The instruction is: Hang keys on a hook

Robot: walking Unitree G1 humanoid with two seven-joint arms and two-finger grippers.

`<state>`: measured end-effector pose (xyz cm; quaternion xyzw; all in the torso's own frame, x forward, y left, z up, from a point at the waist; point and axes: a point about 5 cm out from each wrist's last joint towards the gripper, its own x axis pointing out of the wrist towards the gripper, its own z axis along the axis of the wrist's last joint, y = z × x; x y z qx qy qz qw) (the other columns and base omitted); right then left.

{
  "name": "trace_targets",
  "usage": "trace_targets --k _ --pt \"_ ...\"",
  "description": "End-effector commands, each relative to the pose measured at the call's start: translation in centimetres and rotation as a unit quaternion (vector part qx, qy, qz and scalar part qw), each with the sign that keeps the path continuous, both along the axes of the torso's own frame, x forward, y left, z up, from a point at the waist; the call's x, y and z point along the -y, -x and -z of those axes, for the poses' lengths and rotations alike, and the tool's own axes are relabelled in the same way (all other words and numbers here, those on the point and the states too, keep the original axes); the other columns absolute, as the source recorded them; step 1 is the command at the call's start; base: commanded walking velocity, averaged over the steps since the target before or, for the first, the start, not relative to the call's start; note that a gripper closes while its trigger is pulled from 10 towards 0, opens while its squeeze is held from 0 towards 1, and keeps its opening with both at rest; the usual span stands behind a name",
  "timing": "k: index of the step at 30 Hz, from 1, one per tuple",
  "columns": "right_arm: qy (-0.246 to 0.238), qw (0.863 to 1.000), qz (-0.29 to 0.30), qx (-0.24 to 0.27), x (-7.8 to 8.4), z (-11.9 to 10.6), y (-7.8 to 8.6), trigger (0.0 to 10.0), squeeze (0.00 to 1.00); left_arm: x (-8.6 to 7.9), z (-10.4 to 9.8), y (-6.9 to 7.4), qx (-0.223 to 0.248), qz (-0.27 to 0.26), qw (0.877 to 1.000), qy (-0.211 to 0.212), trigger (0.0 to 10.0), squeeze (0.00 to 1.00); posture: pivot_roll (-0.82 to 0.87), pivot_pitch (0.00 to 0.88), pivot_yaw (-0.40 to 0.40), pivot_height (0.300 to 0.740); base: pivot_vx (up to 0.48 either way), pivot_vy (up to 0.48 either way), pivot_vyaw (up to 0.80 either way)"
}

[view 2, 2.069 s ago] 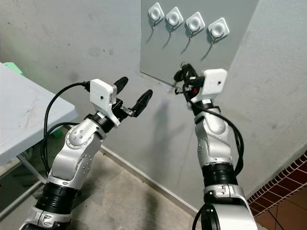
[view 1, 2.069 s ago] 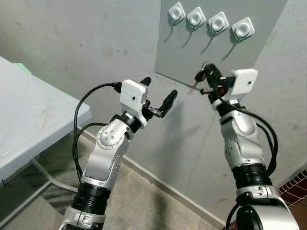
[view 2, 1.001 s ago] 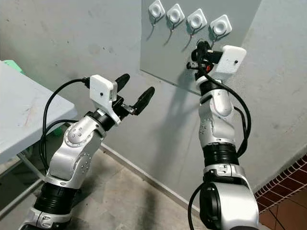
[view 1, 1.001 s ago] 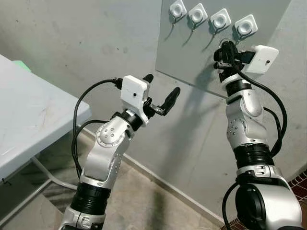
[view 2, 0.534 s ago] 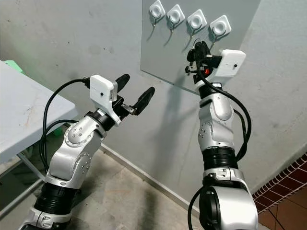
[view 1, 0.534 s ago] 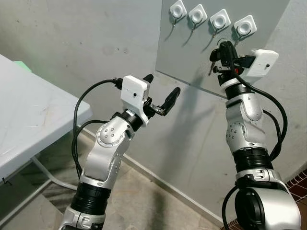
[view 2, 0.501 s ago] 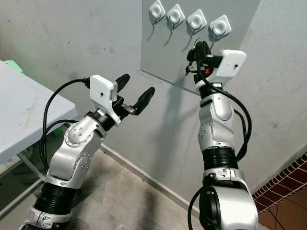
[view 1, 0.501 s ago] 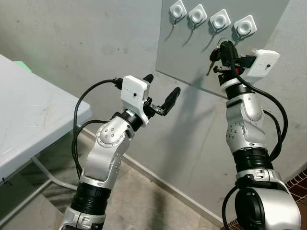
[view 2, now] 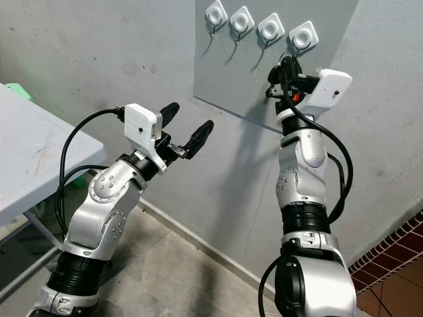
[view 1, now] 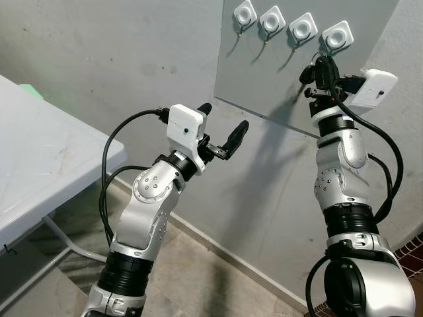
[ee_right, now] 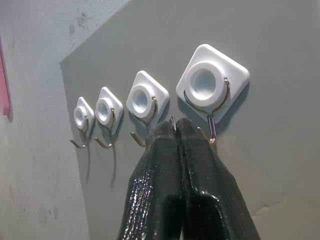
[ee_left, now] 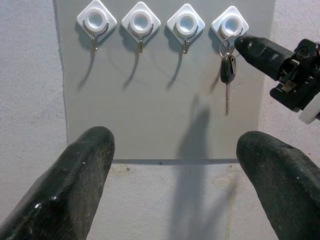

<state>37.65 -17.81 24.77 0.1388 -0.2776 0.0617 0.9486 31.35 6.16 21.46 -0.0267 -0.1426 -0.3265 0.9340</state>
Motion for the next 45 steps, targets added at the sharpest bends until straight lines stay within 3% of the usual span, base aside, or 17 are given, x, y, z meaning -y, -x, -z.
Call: trace_targets --k 1,19,29,40,41,45 --pt "-0.013 1.0 0.01 0.007 0.5 -0.8 -0.1 10.0 0.0 0.2 -0.7 0.1 0.009 0.005 1.0 0.004 10.0 0.0 0.03 0.0 -0.043 0.702 0.0 0.0 0.0" --pt "-0.05 0.998 0.018 -0.028 0.8 -0.4 -0.6 10.0 0.0 0.2 -0.9 0.1 0.009 0.005 1.0 0.008 10.0 0.0 0.03 0.002 -0.044 0.702 0.0 0.0 0.0" --pt "-0.039 0.997 0.015 -0.066 0.6 0.6 -1.0 10.0 0.0 0.2 -0.9 0.1 0.008 0.004 1.0 0.011 10.0 0.0 0.03 0.002 -0.044 0.702 0.0 0.0 0.0" --pt "-0.035 0.997 0.011 -0.07 0.4 0.8 -1.0 10.0 0.0 0.1 -1.0 0.0 0.007 0.001 1.0 0.013 10.0 0.0 0.03 0.009 -0.044 0.702 0.0 0.0 0.0" --pt "-0.037 0.997 0.008 -0.072 0.3 0.9 -1.0 10.0 1.0 0.1 -1.0 0.0 0.007 0.001 1.0 0.013 10.0 0.0 0.03 0.009 -0.045 0.702 0.0 0.0 0.0" --pt "-0.034 0.996 0.006 -0.08 0.1 1.3 -1.0 10.0 1.0 0.1 -1.0 0.0 0.007 -0.001 1.0 0.014 10.0 0.0 0.03 0.009 -0.045 0.702 0.0 0.0 0.0"
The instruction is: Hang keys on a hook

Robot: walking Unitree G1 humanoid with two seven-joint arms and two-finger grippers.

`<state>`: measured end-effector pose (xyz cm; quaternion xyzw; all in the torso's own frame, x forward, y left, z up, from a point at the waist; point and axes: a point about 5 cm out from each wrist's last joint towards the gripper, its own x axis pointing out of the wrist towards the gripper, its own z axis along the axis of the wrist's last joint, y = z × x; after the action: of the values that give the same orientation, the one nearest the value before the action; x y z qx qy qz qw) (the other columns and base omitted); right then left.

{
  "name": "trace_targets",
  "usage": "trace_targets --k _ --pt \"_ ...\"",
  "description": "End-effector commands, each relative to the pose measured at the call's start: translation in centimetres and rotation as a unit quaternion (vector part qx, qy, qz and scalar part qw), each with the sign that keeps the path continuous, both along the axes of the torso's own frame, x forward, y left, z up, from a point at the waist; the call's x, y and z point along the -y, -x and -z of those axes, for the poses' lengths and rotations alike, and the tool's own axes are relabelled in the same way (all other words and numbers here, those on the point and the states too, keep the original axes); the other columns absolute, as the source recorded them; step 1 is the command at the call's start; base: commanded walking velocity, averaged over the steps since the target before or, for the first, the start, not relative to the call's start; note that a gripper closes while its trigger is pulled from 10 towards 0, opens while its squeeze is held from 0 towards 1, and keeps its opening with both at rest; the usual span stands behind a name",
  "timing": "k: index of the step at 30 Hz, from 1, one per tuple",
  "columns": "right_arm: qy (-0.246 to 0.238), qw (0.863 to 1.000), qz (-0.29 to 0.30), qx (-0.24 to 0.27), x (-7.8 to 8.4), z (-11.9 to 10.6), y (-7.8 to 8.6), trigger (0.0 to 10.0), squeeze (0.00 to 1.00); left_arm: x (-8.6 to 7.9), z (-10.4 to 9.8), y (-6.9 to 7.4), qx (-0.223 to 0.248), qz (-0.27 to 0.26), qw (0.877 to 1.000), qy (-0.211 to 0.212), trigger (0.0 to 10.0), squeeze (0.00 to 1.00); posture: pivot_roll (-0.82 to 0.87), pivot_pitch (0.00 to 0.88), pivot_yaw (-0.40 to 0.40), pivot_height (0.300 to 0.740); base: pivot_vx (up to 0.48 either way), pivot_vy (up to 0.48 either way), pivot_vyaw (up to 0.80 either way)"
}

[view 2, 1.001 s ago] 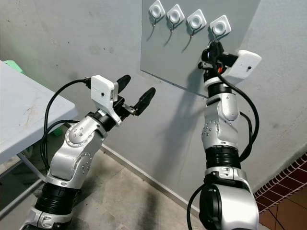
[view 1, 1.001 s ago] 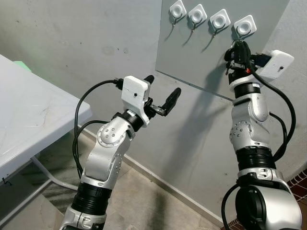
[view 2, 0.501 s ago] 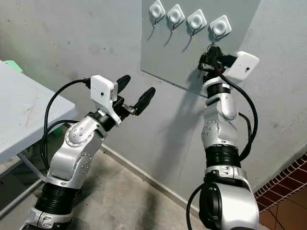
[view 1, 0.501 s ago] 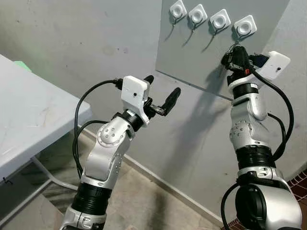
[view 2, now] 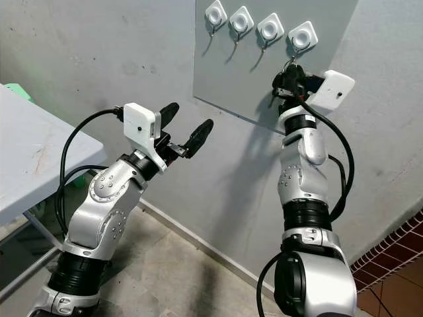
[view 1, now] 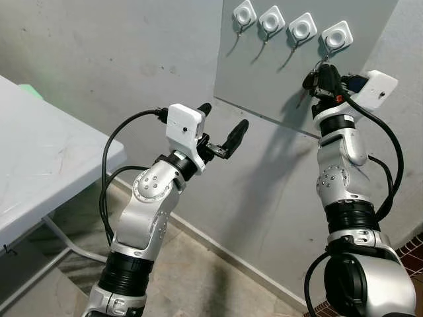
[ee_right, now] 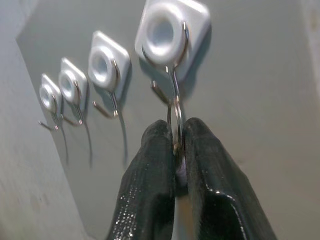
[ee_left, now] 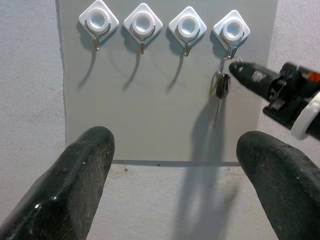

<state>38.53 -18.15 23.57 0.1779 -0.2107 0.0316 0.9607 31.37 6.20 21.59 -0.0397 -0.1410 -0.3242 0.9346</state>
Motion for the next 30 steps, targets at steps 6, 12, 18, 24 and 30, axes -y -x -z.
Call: trace_targets --k 6,12,18,24,30 --pt "0.005 1.0 -0.012 -0.018 -0.6 0.9 0.0 10.0 1.0 -0.1 -0.8 -0.2 0.011 -0.006 1.0 0.002 10.0 0.0 0.03 0.006 -0.045 0.702 0.0 0.0 0.0" --pt "0.01 1.0 -0.016 -0.025 -0.9 1.5 0.1 10.0 1.0 -0.3 -0.6 -0.3 0.009 -0.015 1.0 0.003 10.0 0.0 0.03 0.007 -0.045 0.702 0.0 0.0 0.0" --pt "0.019 0.999 -0.021 -0.036 -1.2 2.4 0.4 10.0 1.0 -0.8 -0.2 -0.6 0.002 -0.039 0.999 0.005 10.0 0.0 0.03 0.006 -0.047 0.702 0.0 0.0 0.0" --pt "0.033 0.997 -0.032 -0.056 -1.5 4.4 1.3 10.0 1.0 -2.0 1.0 -1.1 -0.021 -0.084 0.996 0.014 10.0 0.0 0.03 0.004 -0.047 0.702 0.0 0.0 0.0" --pt "0.067 0.992 -0.047 -0.098 -2.2 8.5 3.2 10.0 1.0 -3.8 4.2 -1.5 -0.072 -0.137 0.988 0.012 10.0 0.0 0.03 0.0 -0.044 0.702 0.0 0.0 0.0"
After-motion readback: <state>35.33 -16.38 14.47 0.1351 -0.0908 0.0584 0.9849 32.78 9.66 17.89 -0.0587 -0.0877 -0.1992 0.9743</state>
